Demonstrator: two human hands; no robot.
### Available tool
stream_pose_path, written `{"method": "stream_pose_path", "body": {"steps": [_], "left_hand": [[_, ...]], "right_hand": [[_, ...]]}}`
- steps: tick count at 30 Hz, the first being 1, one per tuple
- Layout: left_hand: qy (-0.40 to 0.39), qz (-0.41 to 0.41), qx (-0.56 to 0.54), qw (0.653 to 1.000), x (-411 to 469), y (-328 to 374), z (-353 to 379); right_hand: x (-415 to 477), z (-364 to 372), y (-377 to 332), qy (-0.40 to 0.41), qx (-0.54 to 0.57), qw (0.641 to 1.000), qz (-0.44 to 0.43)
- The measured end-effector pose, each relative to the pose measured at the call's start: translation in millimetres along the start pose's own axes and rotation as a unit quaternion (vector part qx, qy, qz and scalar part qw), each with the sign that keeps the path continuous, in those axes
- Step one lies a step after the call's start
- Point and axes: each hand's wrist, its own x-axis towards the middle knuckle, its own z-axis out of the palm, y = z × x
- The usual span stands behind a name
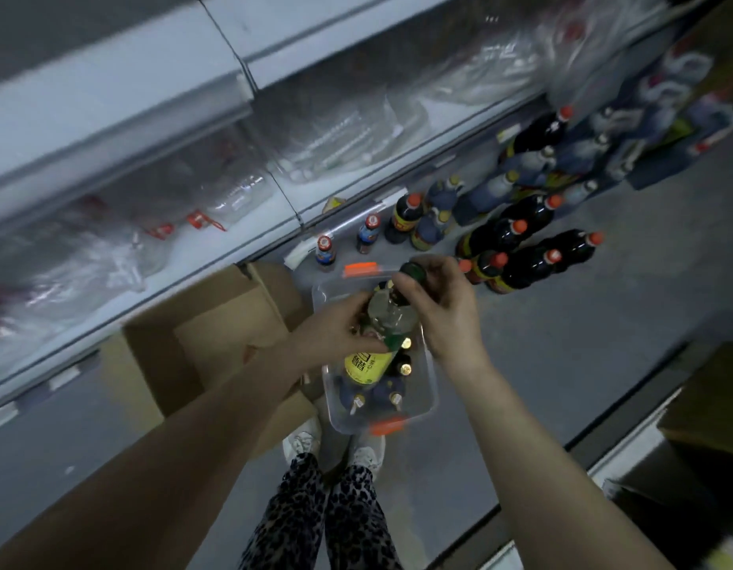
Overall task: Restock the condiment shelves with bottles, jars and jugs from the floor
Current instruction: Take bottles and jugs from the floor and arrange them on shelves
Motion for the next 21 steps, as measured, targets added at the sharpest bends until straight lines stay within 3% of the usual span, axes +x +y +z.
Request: {"method": "stream_pose_path", "body": {"steps": [7, 12, 17, 21], "left_hand": [[0.008, 0.008, -0.043, 0.999, -69, 111, -34], [0.109, 0.064, -0.015, 0.992, -120, 184, -54], [0.197, 0.128, 0.009, 0.972, -174, 247, -76], [0.224, 0.15, -0.002, 0.963, -199, 280, -90]], "right_hand": [[-26, -3, -130, -0.08, -0.038, 0.993, -0.076], [-50, 4, -221, -0.109, -0.024, 0.987, -0.113], [-74, 20, -300, -0.127, -0.038, 0.969, -0.206], [-86, 26, -333, -0.14, -0.045, 0.957, -0.248]]}}
